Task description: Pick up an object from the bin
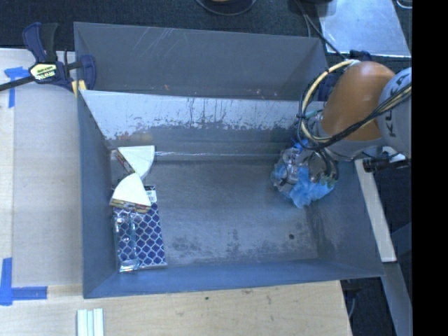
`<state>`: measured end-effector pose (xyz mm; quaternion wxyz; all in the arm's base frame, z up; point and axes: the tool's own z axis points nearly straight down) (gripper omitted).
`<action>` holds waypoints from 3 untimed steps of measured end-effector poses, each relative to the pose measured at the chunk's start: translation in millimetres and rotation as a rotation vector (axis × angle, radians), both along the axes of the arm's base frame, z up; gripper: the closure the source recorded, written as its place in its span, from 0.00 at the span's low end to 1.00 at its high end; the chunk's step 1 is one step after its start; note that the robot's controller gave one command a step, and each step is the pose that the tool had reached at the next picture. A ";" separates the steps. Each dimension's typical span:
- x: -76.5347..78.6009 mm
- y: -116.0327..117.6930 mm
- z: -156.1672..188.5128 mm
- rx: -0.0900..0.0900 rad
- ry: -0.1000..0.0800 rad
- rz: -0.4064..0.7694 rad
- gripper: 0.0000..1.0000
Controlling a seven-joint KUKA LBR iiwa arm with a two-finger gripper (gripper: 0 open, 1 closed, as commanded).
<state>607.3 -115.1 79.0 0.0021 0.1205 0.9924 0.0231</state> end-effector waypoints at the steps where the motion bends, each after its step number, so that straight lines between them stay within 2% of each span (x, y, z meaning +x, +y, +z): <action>1: -0.6 0.3 1.7 0.002 0.000 -0.035 1.00; 2: 16.5 1.6 -3.6 0.003 0.000 -0.023 1.00; 3: 12.9 14.6 81.9 0.002 0.002 -0.034 1.00</action>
Offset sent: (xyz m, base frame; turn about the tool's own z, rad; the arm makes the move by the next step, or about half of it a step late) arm 0.0160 0.0002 -0.0033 0.0251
